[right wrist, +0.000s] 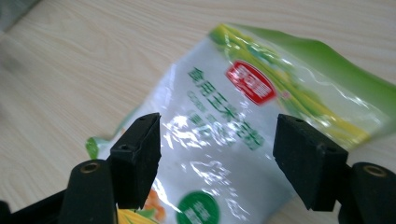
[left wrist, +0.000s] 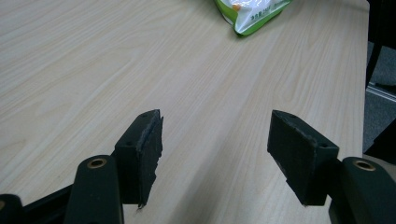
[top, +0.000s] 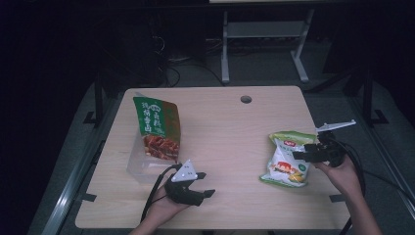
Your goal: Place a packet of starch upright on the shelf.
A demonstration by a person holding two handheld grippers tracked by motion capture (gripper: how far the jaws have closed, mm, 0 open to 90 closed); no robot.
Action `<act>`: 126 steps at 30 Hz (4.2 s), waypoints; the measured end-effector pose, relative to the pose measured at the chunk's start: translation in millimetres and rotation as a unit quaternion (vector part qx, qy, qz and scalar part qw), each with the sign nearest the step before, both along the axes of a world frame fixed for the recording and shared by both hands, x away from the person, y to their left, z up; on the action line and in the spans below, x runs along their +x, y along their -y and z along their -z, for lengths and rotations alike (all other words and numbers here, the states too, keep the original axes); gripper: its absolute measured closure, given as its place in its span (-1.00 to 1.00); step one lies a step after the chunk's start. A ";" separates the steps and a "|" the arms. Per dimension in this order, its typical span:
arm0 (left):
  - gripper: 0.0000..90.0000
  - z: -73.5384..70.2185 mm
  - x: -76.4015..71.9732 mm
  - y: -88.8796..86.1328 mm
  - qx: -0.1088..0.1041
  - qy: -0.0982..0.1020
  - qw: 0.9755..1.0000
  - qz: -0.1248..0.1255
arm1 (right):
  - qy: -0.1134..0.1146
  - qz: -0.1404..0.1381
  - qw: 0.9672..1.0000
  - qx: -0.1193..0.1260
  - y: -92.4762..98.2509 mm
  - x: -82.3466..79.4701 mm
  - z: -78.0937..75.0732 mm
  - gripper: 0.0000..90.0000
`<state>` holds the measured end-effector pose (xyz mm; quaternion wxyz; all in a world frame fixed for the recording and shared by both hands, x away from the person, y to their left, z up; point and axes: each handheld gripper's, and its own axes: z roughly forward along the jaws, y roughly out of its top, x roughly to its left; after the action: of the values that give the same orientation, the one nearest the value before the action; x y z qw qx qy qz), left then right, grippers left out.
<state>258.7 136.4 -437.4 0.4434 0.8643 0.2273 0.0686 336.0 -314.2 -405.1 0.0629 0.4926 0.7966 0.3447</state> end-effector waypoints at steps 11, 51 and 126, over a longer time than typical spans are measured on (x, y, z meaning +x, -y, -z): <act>-0.22 0.9 -0.2 1.4 0.000 -0.002 1.000 0.002 | -0.018 0.045 0.999 -0.022 23.7 -0.8 21.3 -0.29; -0.22 1.5 1.6 12.8 -0.001 -0.008 1.000 0.013 | -0.064 0.014 0.992 0.106 14.5 -2.8 48.9 0.05; 0.95 -26.8 64.3 76.9 -0.034 -0.011 0.999 0.008 | 0.114 -0.170 0.977 0.055 -108.1 -33.7 -15.2 0.93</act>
<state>323.1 59.5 -410.6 0.4708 0.8510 0.2276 0.0478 302.3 -206.0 -389.9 0.0665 0.3106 0.8361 0.4474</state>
